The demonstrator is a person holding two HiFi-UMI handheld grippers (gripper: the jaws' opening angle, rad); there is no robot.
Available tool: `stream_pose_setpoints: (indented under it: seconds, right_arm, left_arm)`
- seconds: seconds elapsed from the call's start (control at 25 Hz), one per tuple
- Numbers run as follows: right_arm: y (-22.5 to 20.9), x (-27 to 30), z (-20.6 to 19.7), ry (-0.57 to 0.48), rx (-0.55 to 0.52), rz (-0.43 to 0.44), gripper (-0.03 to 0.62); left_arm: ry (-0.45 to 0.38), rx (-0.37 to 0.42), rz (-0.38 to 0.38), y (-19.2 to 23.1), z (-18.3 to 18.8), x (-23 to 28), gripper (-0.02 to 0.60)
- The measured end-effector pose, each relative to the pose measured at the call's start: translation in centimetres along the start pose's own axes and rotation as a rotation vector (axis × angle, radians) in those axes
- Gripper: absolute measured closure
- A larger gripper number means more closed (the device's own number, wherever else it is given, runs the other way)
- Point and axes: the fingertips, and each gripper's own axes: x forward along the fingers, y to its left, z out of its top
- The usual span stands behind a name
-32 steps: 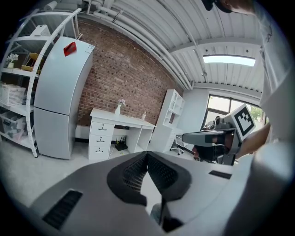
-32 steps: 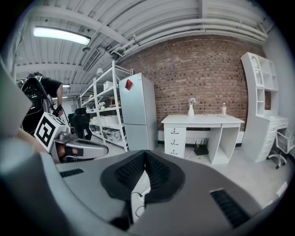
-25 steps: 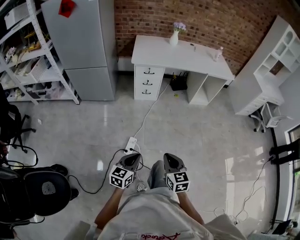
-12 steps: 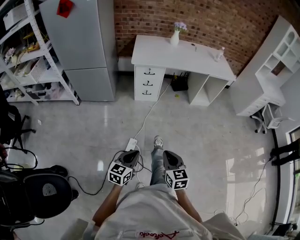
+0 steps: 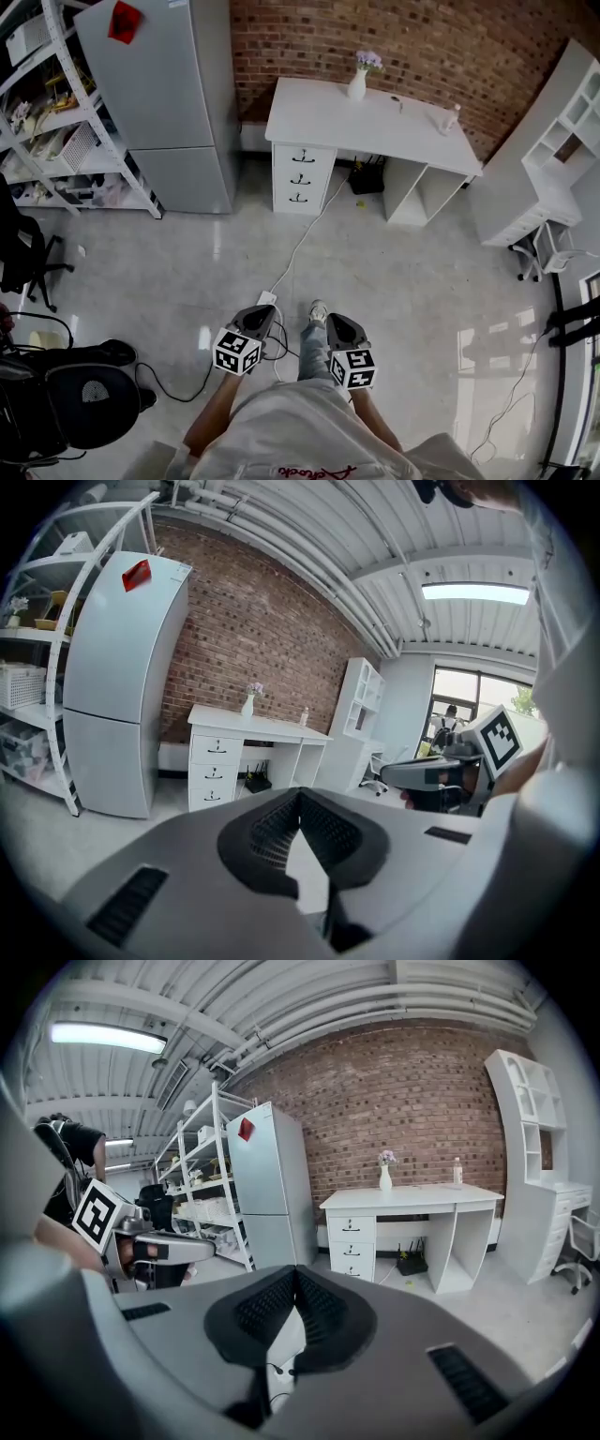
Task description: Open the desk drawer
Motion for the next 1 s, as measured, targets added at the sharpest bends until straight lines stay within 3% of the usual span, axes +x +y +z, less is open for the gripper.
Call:
stream_pose_setpoints:
  seconds: [0.36, 1.0]
  right_arm:
    - [-7.2, 7.3, 2.1, 0.041, 0.019, 0.019, 0.577]
    - [-20.3, 19.6, 8.9, 0.100, 0.041, 0.077, 0.577]
  left_arm:
    - [0.034, -0.041, 0.025, 3.9, 2.5, 8.6, 0.569]
    - [0.073, -0.070, 0.087, 11.1, 10.7, 24.5, 0.569]
